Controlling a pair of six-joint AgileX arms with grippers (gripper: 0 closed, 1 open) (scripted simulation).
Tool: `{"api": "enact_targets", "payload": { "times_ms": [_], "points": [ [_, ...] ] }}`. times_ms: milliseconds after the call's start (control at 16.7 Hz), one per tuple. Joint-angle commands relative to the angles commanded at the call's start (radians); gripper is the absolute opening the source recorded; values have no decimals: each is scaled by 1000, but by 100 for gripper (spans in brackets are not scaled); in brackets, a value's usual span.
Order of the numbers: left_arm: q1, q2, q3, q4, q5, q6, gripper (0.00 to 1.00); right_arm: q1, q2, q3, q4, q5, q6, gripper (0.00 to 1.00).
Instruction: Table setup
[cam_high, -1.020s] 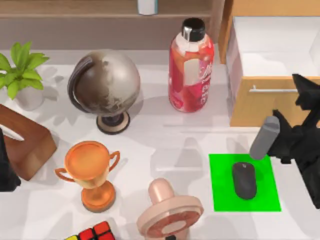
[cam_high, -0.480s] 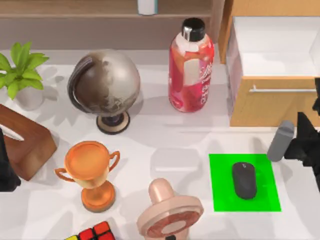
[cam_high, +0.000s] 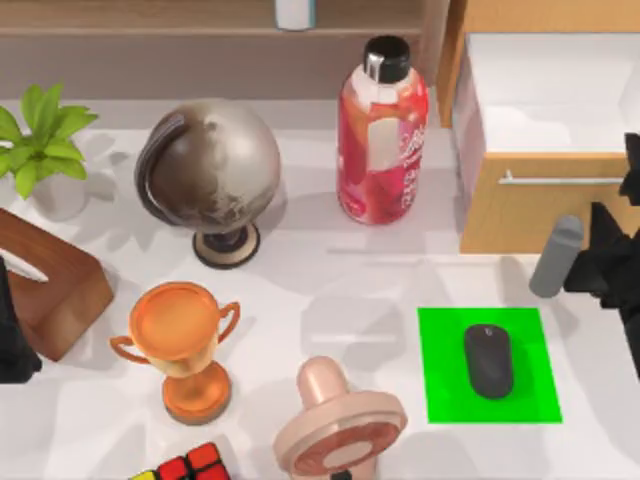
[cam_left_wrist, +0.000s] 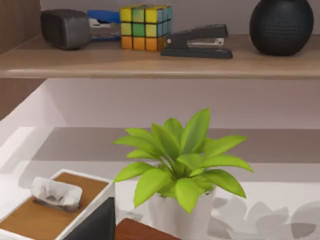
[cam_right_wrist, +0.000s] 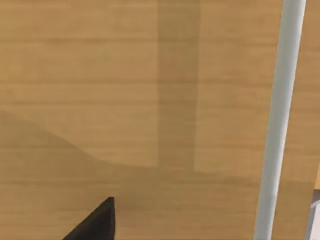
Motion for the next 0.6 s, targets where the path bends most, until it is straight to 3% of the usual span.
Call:
{"api": "enact_targets", "payload": {
  "times_ms": [180,600],
  "points": [
    [0,0,0,0,0,0,100,0,0,0,0,0,0,100],
    [0,0,0,0,0,0,100,0,0,0,0,0,0,47]
  ]
}}
